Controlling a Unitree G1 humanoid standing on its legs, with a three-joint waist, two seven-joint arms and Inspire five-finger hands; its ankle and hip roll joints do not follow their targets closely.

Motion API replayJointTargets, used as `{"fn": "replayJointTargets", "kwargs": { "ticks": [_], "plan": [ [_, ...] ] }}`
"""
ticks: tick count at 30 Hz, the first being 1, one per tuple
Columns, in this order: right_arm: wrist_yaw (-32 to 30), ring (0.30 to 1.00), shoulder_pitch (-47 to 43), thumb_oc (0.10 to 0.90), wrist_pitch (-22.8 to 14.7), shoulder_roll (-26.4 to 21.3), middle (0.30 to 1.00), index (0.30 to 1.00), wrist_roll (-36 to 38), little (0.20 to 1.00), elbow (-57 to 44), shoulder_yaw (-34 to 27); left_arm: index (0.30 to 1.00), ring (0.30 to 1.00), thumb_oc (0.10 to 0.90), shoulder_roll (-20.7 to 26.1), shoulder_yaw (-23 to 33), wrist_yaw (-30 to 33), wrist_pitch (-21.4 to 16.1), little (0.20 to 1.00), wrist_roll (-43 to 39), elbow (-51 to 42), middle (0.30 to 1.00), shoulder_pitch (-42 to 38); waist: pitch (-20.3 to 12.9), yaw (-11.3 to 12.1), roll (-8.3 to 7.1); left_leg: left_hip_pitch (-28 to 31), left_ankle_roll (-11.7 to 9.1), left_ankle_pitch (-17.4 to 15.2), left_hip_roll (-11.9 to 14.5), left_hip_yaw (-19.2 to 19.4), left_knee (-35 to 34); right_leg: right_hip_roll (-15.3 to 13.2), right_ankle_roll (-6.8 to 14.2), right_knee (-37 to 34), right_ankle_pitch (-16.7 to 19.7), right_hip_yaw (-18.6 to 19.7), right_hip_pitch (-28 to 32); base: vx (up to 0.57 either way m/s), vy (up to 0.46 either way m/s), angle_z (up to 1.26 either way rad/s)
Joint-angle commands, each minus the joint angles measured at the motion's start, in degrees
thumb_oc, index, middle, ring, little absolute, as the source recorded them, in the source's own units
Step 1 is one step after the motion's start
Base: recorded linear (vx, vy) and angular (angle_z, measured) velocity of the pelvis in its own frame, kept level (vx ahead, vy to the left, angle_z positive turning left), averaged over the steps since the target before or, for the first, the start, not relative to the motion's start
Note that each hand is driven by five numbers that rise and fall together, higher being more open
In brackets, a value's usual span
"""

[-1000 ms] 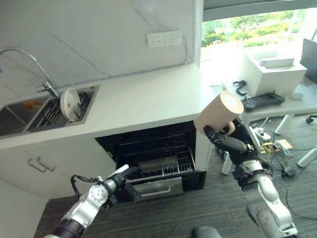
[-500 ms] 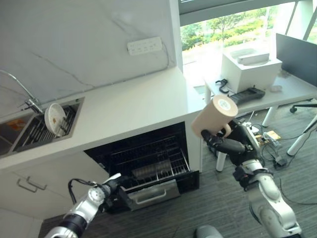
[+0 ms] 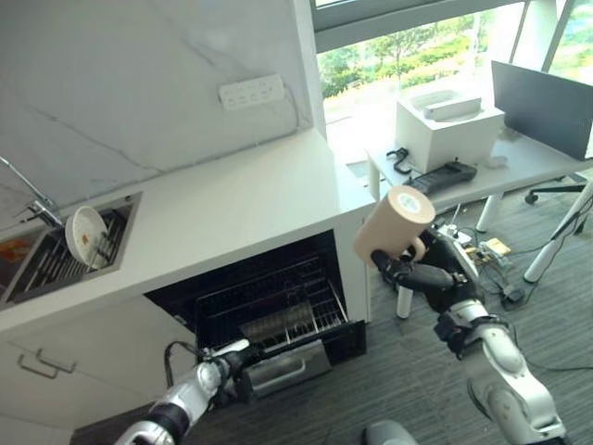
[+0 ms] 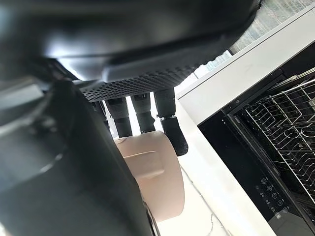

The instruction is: Place the dishes in the dishwasher.

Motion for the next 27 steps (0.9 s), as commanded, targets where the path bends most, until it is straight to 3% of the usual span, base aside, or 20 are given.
{"fn": "replayJointTargets", "kwargs": {
  "ticks": [1,8,11,15,16,19,20,21,22,23,27],
  "plan": [
    [2.5,0.3,-8.7,0.4,-4.6,3.2,0.3,0.3,-0.5,0.3,-7.2,-2.2,0.9,0.9,0.8,0.5,-3.5,-19.6,0.7,0.9,-2.0,-0.9,0.9,2.5,0.2,-1.0,-1.65,-2.1,2.0,-14.1,0.0,-3.8,9.6,-2.0,6.9,-4.1,-3.0,-0.9,3.7,-0.03,0.002,-0.05],
    [1.4,0.3,-10.0,0.4,-4.6,3.5,0.3,0.3,-1.2,0.3,-6.8,-1.1,0.9,0.9,0.8,-0.4,-5.1,-35.4,7.7,0.9,-6.1,-2.1,0.9,5.1,0.4,-0.2,-1.41,-2.6,2.2,-14.2,-0.6,-4.8,9.6,-2.1,6.8,-4.1,-3.1,-1.3,3.6,-0.01,0.003,0.01],
    [2.1,0.3,-10.1,0.4,-4.8,3.5,0.3,0.3,-1.3,0.3,-5.9,-1.3,0.9,0.9,0.8,0.5,-4.4,-39.2,8.0,0.9,-8.3,-4.9,0.9,6.5,0.4,0.7,-1.22,-2.9,2.2,-14.2,-0.9,-5.5,9.6,-2.5,6.7,-4.1,-3.2,-2.0,3.8,-0.02,0.014,0.04],
    [3.2,0.3,-9.5,0.4,-4.9,3.4,0.3,0.3,-1.2,0.3,-5.3,-1.4,0.9,0.9,0.8,1.7,-1.6,-29.4,6.7,0.9,-12.3,-6.1,0.9,6.2,0.0,1.5,-1.38,-3.2,2.1,-13.9,-1.1,-6.1,9.6,-3.0,6.7,-4.1,-3.3,-3.0,4.0,0.0,0.006,0.09],
    [3.8,0.3,-8.8,0.4,-4.7,3.3,0.3,0.3,-1.4,0.3,-5.4,-1.8,0.9,0.9,0.8,2.5,2.1,-23.5,6.6,0.9,-19.5,-8.0,0.9,5.4,-0.1,2.0,-1.62,-3.3,2.1,-13.8,-1.2,-6.3,9.6,-3.2,6.7,-4.1,-3.2,-3.3,4.1,0.01,0.001,0.2],
    [4.6,0.3,-7.4,0.4,-4.9,3.3,0.3,0.3,-2.9,0.3,-4.9,-3.0,0.9,0.9,0.8,3.5,9.1,-15.7,6.3,0.9,-29.9,-11.7,0.9,5.6,0.0,3.1,-1.9,-3.4,2.0,-13.4,-1.3,-6.6,9.6,-3.6,6.7,-4.1,-3.0,-4.0,4.3,0.0,0.002,0.07],
    [5.0,0.3,-7.1,0.4,-5.0,3.1,0.3,0.3,-3.1,0.3,-4.6,-3.5,0.9,0.9,0.8,4.0,11.2,-12.8,4.9,0.9,-32.7,-12.5,0.9,6.0,0.0,3.5,-1.99,-3.5,1.9,-13.3,-1.3,-6.7,9.6,-3.7,6.7,-4.1,-2.9,-4.3,4.3,0.01,0.001,0.15],
    [5.7,0.3,-6.4,0.4,-5.5,2.4,0.3,0.3,-3.8,0.3,-3.7,-4.7,0.9,0.9,0.8,4.8,18.5,-0.4,-1.6,0.9,-37.6,-15.5,0.9,7.3,0.2,4.8,-2.52,-3.6,1.8,-12.9,-1.3,-7.2,9.6,-4.2,6.5,-4.1,-2.8,-5.1,4.7,0.01,-0.004,0.23],
    [5.7,0.3,-6.3,0.4,-5.6,2.3,0.3,0.3,-3.9,0.3,-3.6,-4.9,0.9,0.9,0.8,5.2,19.8,1.5,-3.2,0.9,-38.2,-15.8,0.9,7.5,0.1,5.0,-2.67,-3.6,1.8,-12.9,-1.3,-7.3,9.6,-4.2,6.5,-4.1,-2.8,-5.2,4.7,0.01,-0.024,0.24],
    [5.2,0.3,-6.1,0.4,-5.6,1.7,0.3,0.3,-4.2,0.3,-3.4,-5.9,0.9,0.9,0.8,5.9,23.9,7.7,-8.8,0.9,-43.2,-16.3,0.9,8.4,0.2,5.8,-3.28,-3.7,1.7,-12.7,-1.3,-7.6,9.6,-4.5,6.4,-4.1,-2.9,-5.7,4.9,0.01,-0.036,0.24],
    [3.5,0.3,-7.3,0.4,-5.7,1.7,0.3,0.3,-6.3,0.3,-0.8,-7.1,0.9,0.9,0.8,2.0,31.4,16.0,-14.0,0.9,-48.9,-20.3,0.9,11.0,0.3,8.5,-4.97,-4.5,1.3,-12.1,-1.3,-9.1,9.6,-5.1,6.0,-4.1,-3.0,-7.5,5.3,0.03,-0.07,0.35]
  ]
}}
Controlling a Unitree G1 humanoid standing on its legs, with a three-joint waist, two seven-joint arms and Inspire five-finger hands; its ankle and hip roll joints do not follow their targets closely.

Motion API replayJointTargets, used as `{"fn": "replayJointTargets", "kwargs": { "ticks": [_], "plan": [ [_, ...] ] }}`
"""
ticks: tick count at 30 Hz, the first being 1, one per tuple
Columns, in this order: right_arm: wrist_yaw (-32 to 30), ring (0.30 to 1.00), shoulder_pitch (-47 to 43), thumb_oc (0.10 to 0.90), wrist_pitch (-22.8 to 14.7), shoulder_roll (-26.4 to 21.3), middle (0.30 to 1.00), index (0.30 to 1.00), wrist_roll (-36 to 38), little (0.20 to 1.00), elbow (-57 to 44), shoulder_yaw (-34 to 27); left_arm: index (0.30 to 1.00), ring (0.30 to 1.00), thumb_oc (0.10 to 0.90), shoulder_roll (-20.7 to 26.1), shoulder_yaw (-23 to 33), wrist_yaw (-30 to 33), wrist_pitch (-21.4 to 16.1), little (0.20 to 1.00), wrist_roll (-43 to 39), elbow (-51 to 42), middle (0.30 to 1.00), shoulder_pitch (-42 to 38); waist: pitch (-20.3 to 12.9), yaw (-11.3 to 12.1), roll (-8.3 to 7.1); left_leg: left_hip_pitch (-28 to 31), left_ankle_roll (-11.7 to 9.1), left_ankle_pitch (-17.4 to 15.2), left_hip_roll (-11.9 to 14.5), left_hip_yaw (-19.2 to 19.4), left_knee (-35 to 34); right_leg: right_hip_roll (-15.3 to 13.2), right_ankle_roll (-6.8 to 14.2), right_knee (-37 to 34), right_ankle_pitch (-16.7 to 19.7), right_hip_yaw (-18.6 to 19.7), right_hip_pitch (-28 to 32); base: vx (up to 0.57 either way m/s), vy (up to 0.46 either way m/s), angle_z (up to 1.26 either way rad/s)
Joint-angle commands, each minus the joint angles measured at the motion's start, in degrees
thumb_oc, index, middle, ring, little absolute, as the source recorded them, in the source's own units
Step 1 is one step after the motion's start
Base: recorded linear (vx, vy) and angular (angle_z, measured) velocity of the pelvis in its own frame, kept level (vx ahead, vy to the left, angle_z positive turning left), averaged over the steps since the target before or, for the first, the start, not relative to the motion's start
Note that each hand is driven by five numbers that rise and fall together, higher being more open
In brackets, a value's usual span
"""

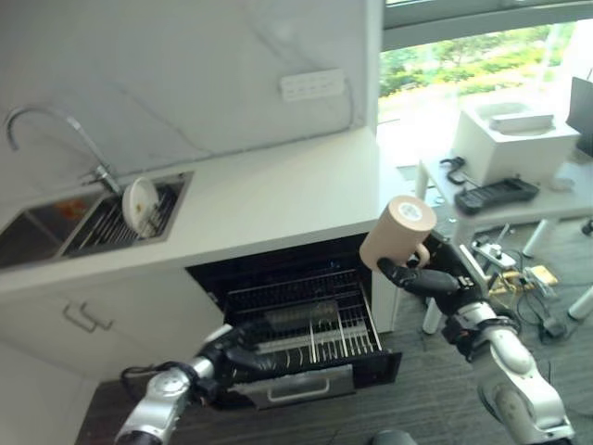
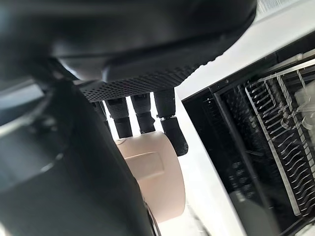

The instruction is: Place the dishes in the dishwasher.

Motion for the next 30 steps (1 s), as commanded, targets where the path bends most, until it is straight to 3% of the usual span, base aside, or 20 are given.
{"fn": "replayJointTargets", "kwargs": {
  "ticks": [1,8,11,13,16,26,30],
  "plan": [
    [-0.2,0.3,-8.0,0.4,-5.9,2.5,0.3,0.3,-1.8,0.3,-3.2,-2.3,0.9,0.9,0.8,2.1,0.3,8.5,-9.0,0.9,-6.6,-5.8,0.9,-4.9,0.1,-0.1,-2.27,-1.3,0.6,-11.4,0.0,-3.2,7.4,-2.3,5.9,-5.9,-1.4,-2.4,5.1,0.07,-0.059,0.38],
    [-1.5,0.3,-9.3,0.4,0.2,1.6,0.3,0.3,-3.9,0.3,-1.9,-3.4,0.9,0.9,0.8,-3.6,1.3,10.9,-4.7,0.9,-10.6,-15.5,0.9,-2.8,3.0,1.7,-3.96,-3.0,0.3,-10.4,0.5,-4.2,7.4,-2.6,5.8,-5.9,-0.6,-3.4,4.1,0.06,-0.05,0.18],
    [-4.5,0.3,-14.3,0.4,-1.3,0.1,0.3,0.3,-4.6,0.3,1.0,-1.6,0.9,0.9,0.8,-1.4,-2.0,13.2,-2.0,0.9,-12.3,-19.9,0.9,-7.2,8.4,2.8,-4.73,-9.7,0.4,-8.1,1.0,-4.7,7.4,-2.1,6.0,-5.9,1.2,-2.3,-1.8,-0.42,-0.119,0.05],
    [-8.0,0.3,-20.8,0.4,-1.5,-0.3,0.3,0.3,-5.4,0.3,3.7,1.0,0.9,0.9,0.8,0.0,-4.1,15.8,0.3,0.9,-19.6,-19.6,0.9,-12.9,13.1,2.9,-4.8,-14.1,0.2,-6.3,1.3,-5.4,7.4,-1.8,6.1,-5.9,2.6,-2.1,-5.8,-0.44,-0.108,0.07],
    [-10.4,0.3,-24.2,0.4,-1.5,0.0,0.3,0.3,-6.3,0.3,5.3,2.8,0.9,0.9,0.8,-0.5,-6.3,17.0,0.6,0.9,-19.5,-21.5,0.9,-15.1,16.0,3.1,-4.74,-16.2,0.3,-5.8,1.2,-5.8,7.4,-2.0,6.0,-5.9,3.1,-2.1,-7.6,-0.17,-0.052,0.08],
    [-11.4,0.3,-26.3,0.4,-2.1,-2.1,0.3,0.3,-8.5,0.3,7.1,2.6,0.9,0.9,0.8,1.1,-7.6,15.4,2.3,0.9,-16.3,-28.7,0.9,-15.1,18.7,3.8,-4.27,-17.4,-0.3,-5.6,1.1,-5.5,7.4,-3.2,6.4,-5.9,3.1,-3.3,-8.7,-0.04,-0.004,0.02],
    [-12.1,0.3,-29.1,0.4,1.2,-3.7,0.3,0.3,-8.6,0.3,9.1,3.5,0.9,0.9,0.8,2.6,-7.7,15.8,4.6,0.9,-16.7,-29.3,0.9,-16.1,19.0,4.2,-4.23,-16.9,-0.5,-5.6,1.2,-5.4,7.4,-3.2,6.3,-5.9,2.9,-3.7,-8.2,0.0,0.0,0.0]
  ]
}}
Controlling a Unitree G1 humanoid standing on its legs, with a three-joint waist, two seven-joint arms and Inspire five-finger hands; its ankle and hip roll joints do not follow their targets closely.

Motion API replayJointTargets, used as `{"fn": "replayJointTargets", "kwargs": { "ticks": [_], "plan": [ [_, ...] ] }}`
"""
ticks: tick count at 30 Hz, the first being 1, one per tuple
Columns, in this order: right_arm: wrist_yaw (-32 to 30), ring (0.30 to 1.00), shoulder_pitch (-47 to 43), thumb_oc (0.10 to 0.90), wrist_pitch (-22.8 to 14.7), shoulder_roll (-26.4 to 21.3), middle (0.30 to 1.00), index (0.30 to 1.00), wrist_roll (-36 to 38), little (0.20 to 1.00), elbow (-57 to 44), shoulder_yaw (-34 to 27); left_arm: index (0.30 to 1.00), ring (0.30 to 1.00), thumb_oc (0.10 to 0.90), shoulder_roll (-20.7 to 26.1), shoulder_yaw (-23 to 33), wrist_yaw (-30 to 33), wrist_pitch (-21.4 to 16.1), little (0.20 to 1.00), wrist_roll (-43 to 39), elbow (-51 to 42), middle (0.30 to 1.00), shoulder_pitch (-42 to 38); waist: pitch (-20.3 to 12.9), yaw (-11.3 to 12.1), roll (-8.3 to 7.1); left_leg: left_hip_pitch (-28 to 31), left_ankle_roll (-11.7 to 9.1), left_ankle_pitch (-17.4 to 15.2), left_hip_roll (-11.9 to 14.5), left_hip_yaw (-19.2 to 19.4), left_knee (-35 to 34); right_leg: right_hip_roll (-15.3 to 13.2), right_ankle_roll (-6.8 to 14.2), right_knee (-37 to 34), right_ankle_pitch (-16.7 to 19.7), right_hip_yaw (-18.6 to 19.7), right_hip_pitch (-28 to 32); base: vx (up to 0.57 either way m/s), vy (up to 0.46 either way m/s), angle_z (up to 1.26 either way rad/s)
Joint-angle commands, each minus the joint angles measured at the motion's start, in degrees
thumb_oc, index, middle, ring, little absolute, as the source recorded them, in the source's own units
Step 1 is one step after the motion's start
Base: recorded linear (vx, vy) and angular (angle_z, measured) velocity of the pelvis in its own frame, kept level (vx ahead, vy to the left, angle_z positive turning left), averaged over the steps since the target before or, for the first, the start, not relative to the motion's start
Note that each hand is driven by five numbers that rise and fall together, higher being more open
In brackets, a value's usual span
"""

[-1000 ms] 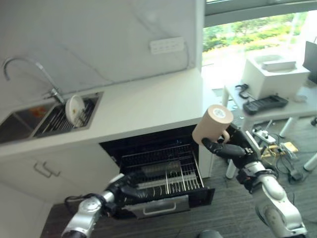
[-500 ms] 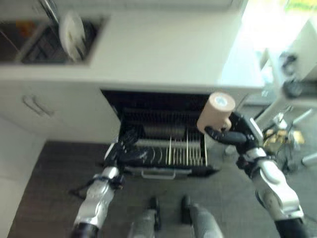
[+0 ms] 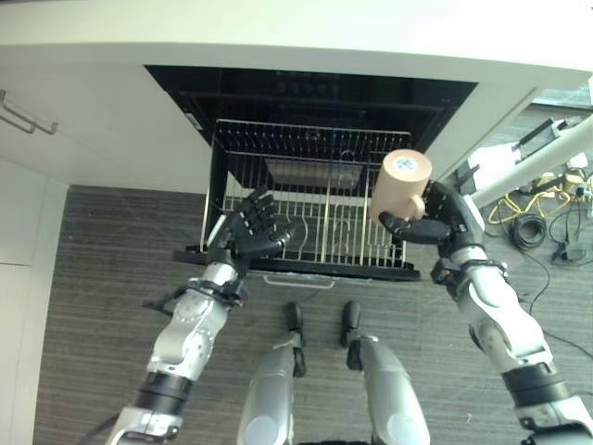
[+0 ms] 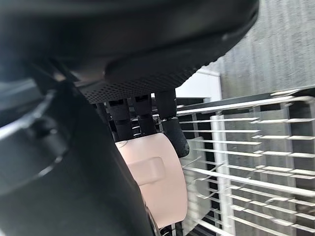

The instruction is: Place the dishes in the dishwasher.

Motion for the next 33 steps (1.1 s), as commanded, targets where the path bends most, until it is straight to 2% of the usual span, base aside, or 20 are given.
{"fn": "replayJointTargets", "kwargs": {
  "ticks": [1,3,5,10,21,26,27,28,29,30,33],
  "plan": [
    [-1.1,0.3,-6.5,0.4,-1.7,-2.5,0.3,0.3,-0.4,0.3,-1.5,-1.9,0.9,0.9,0.8,4.4,0.1,-0.6,-1.1,0.9,1.0,-5.8,0.9,-0.3,-5.3,1.0,-1.72,0.8,-1.3,-13.0,0.3,-1.2,6.8,-3.9,7.5,-1.0,-5.7,1.2,4.5,0.0,0.0,0.0],
    [-0.8,0.3,-6.9,0.4,0.1,-3.0,0.3,0.3,0.1,0.3,0.1,-1.5,0.9,0.9,0.8,5.1,-0.2,-0.5,0.0,0.9,1.5,-6.0,0.9,-0.2,-5.1,1.2,-1.66,0.9,-1.4,-13.0,0.4,-1.3,6.8,-4.0,7.6,-1.0,-5.7,1.0,4.7,0.01,-0.015,0.06],
    [0.4,0.3,-7.8,0.4,3.6,-4.2,0.3,0.3,1.7,0.3,2.8,-0.6,0.9,0.9,0.8,6.3,-0.6,-0.6,1.4,0.9,1.2,-6.7,0.9,0.0,-5.0,1.6,-1.64,1.1,-1.3,-13.0,0.4,-1.5,6.8,-4.1,7.6,-1.0,-5.7,0.8,4.8,0.02,-0.027,0.06],
    [1.5,0.3,-14.5,0.4,10.3,-8.0,0.3,0.3,7.0,0.3,13.1,3.3,0.9,0.9,0.8,10.3,-1.4,0.7,1.9,0.9,3.7,-5.7,0.9,-2.3,-4.2,3.2,-1.89,0.9,-1.7,-12.8,0.6,-1.5,6.8,-4.3,7.5,-1.0,-5.9,-0.2,5.1,0.0,-0.047,0.01],
    [5.5,0.3,-24.5,0.4,18.1,-11.2,0.3,0.3,15.0,0.3,30.7,8.1,0.9,0.9,0.8,17.5,-4.9,-1.0,5.2,0.9,14.7,-5.5,0.9,-7.0,-3.3,6.1,-1.07,0.6,-2.3,-12.3,0.3,-2.2,6.8,-4.9,7.3,-1.0,-6.2,-2.3,5.9,0.0,-0.008,0.02],
    [6.8,0.3,-28.2,0.4,19.2,-11.8,0.3,0.3,18.3,0.3,35.1,9.5,0.9,0.9,0.8,21.1,-7.2,-4.0,7.2,0.9,19.4,-5.8,0.9,-9.2,-2.7,6.8,-0.32,0.4,-2.4,-12.1,0.1,-2.4,6.8,-5.2,7.3,-1.0,-6.2,-2.6,6.0,0.01,0.007,0.04],
    [7.4,0.458,-28.8,0.505,19.4,-12.2,0.458,0.458,18.9,0.458,35.8,9.6,0.9,0.9,0.8,22.2,-7.5,-4.9,7.4,0.9,20.3,-5.8,0.9,-9.7,-2.6,6.8,-0.16,0.5,-2.5,-12.0,0.1,-2.4,6.8,-5.3,7.4,-1.0,-6.2,-2.7,6.0,0.01,0.032,-0.01],
    [7.6,0.559,-29.2,0.573,19.4,-12.2,0.559,0.559,19.1,0.559,36.1,9.8,0.9,0.9,0.8,22.7,-7.7,-5.1,7.5,0.9,20.3,-6.0,0.9,-10.1,-2.5,6.9,-0.04,0.5,-2.5,-12.0,0.1,-2.4,6.8,-5.3,7.4,-1.0,-6.2,-2.8,6.0,0.01,0.032,0.0],
    [7.4,0.773,-29.6,0.715,19.6,-12.4,0.773,0.773,19.2,0.773,36.1,10.0,0.9,0.9,0.8,23.1,-8.0,-5.1,7.8,0.9,19.9,-6.2,0.9,-10.5,-2.4,6.9,0.07,0.5,-2.5,-12.0,0.0,-2.5,6.8,-5.4,7.5,-1.0,-6.1,-2.8,6.0,0.01,0.038,0.01],
    [7.3,0.9,-29.9,0.8,19.7,-12.5,0.9,0.9,19.0,0.9,36.1,10.0,0.9,0.9,0.8,23.5,-8.2,-5.5,7.9,0.9,19.0,-6.3,0.9,-10.9,-2.4,6.8,0.19,0.5,-2.5,-12.1,0.0,-2.5,6.8,-5.4,7.5,-1.0,-6.1,-2.7,5.9,0.0,0.046,0.01],
    [6.7,0.9,-30.1,0.8,20.9,-12.4,0.9,0.9,20.5,0.9,35.8,9.7,0.9,0.9,0.8,23.6,-8.2,-6.0,7.9,0.9,18.6,-6.8,0.9,-11.1,-2.3,6.7,0.38,0.7,-2.4,-12.3,-0.1,-2.5,6.8,-5.4,7.5,-1.0,-6.1,-2.7,6.0,0.0,0.028,0.0]
  ]
}}
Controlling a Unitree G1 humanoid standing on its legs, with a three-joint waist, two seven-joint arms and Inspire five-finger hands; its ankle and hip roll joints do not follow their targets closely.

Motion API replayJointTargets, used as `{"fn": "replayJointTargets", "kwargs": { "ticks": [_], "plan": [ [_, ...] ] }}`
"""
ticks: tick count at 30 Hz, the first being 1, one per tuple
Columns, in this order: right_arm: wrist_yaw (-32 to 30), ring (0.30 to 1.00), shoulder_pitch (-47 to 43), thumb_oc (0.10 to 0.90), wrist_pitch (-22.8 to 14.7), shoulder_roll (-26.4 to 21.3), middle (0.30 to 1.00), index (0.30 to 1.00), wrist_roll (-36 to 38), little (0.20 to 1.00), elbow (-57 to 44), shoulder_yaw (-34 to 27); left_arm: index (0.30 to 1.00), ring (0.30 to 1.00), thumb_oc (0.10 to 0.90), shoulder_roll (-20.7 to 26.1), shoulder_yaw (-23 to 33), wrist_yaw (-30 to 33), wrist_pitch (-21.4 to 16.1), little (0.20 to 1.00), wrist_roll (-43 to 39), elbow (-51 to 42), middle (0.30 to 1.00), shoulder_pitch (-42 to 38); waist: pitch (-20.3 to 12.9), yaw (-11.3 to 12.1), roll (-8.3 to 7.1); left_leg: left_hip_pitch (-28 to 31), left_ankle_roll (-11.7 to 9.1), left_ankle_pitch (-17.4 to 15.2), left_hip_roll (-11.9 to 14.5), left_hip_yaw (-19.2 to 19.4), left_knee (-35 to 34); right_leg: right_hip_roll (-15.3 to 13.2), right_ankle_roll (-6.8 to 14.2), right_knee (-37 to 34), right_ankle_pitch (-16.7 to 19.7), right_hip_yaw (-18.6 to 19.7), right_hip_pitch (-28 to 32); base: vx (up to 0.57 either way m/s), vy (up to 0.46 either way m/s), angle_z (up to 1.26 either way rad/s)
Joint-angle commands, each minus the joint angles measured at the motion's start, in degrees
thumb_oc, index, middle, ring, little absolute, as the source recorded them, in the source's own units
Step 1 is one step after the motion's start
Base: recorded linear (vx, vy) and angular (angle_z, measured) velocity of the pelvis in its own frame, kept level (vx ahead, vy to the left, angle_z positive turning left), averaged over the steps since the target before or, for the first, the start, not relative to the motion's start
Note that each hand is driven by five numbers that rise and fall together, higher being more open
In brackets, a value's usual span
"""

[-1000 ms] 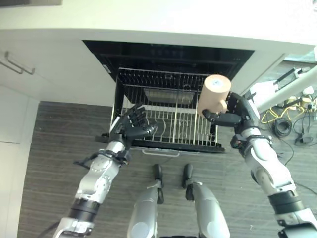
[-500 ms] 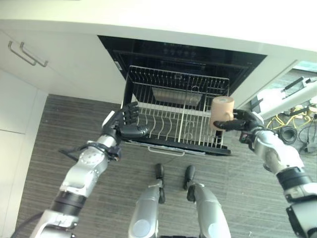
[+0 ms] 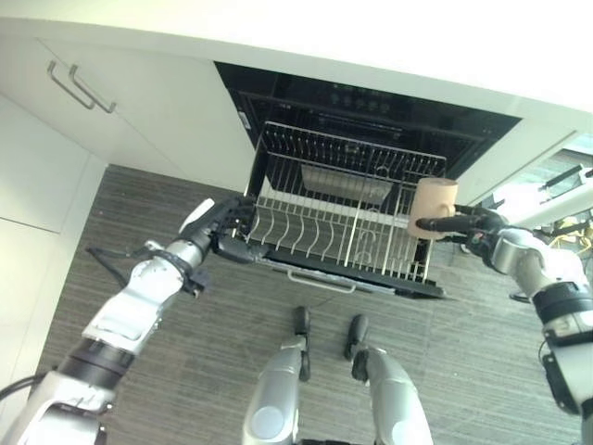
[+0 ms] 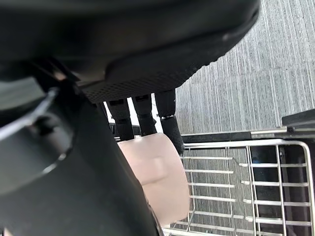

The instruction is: Place the dishes in the dishwasher.

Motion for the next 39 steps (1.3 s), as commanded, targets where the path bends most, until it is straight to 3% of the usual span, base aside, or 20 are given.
{"fn": "replayJointTargets", "kwargs": {
  "ticks": [1,7,17,20,24,29,33,36,39],
  "plan": [
    [0.4,0.9,-4.0,0.8,0.1,-1.1,0.9,0.9,5.1,0.9,-4.1,2.6,0.9,0.9,0.8,1.4,1.9,-0.8,-2.3,0.9,0.7,-6.0,0.9,-1.8,-2.3,0.5,0.27,-1.0,-1.6,-12.5,0.5,-1.0,7.5,-4.5,7.7,-1.1,-4.9,-0.9,4.1,0.0,0.034,0.01],
    [0.3,0.9,-2.2,0.8,0.3,-1.1,0.9,0.9,3.7,0.9,-7.1,1.7,0.9,0.9,0.8,1.2,2.2,-0.9,-3.1,0.9,0.2,-7.1,0.9,-0.7,-2.1,0.0,0.27,-0.4,-1.4,-12.7,0.5,-0.8,7.5,-4.5,7.9,-1.1,-4.6,-0.7,4.3,0.0,0.005,0.0],
    [3.5,0.9,-0.5,0.8,4.3,-2.5,0.9,0.9,-3.7,0.9,-12.1,2.9,0.9,0.9,0.8,0.3,2.7,0.1,-3.3,0.9,0.3,-8.5,0.9,0.4,-2.3,-0.7,-0.54,0.6,-1.3,-12.9,1.0,-0.1,7.5,-4.4,8.1,-1.1,-4.5,-0.2,5.2,0.0,0.0,0.0],
    [5.2,0.9,3.2,0.8,5.3,-4.5,0.9,0.9,-9.5,0.9,-16.5,1.3,0.9,0.9,0.8,0.6,4.4,0.7,-4.2,0.9,0.2,-9.5,0.9,2.8,-3.0,-1.2,-1.1,1.1,-1.3,-13.2,1.3,0.1,7.5,-4.2,8.2,-1.1,-4.7,-0.2,5.7,0.0,0.0,0.0],
    [5.1,0.9,10.3,0.8,5.6,-5.4,0.9,0.9,-8.5,0.9,-21.3,-2.6,0.9,0.9,0.8,-0.5,7.0,1.1,-6.7,0.9,-0.7,-11.1,0.9,6.6,-4.2,-1.9,-2.06,2.2,-1.3,-13.6,1.7,0.4,7.5,-3.9,8.2,-1.1,-4.8,-0.2,6.7,0.02,-0.014,0.0],
    [2.3,0.9,23.8,0.8,1.2,-1.1,0.9,0.9,-12.5,0.9,-29.1,-9.4,0.9,0.9,0.8,-5.7,11.3,3.4,-12.9,0.9,-3.7,-14.5,0.9,13.7,-7.1,-2.9,-3.3,4.9,-1.1,-14.3,2.1,0.9,7.5,-3.3,8.3,-1.1,-5.4,0.1,9.4,0.08,-0.045,-0.04],
    [0.8,0.9,29.7,0.8,-1.2,3.0,0.9,0.9,-13.1,0.9,-33.6,-12.0,0.9,0.9,0.8,-8.9,13.1,5.5,-17.2,0.9,-1.9,-15.5,0.9,17.0,-8.9,-3.6,-3.66,6.4,-1.0,-14.7,2.3,1.2,7.5,-2.9,8.1,-1.1,-6.0,0.5,10.9,0.08,-0.039,-0.1],
    [1.0,0.9,35.5,0.8,-4.2,6.1,0.9,0.9,-14.3,0.9,-40.6,-16.4,0.9,0.9,0.8,-12.4,17.3,4.4,-21.3,0.9,-6.6,-16.7,0.9,21.1,-11.4,-4.5,-3.86,7.6,-1.2,-14.7,2.5,1.5,7.5,-2.4,7.7,-1.1,-6.6,0.9,12.1,0.1,-0.041,-0.08],
    [1.5,0.9,39.2,0.8,-13.0,8.9,0.9,0.9,-13.7,0.9,-46.8,-20.0,0.9,0.9,0.8,-16.0,19.9,2.0,-25.0,0.9,-11.5,-18.1,0.9,23.6,-13.3,-5.3,-3.65,8.6,-1.4,-14.9,2.6,1.7,7.5,-2.3,7.3,-1.1,-7.3,1.3,13.1,0.1,-0.016,-0.09]
  ]
}}
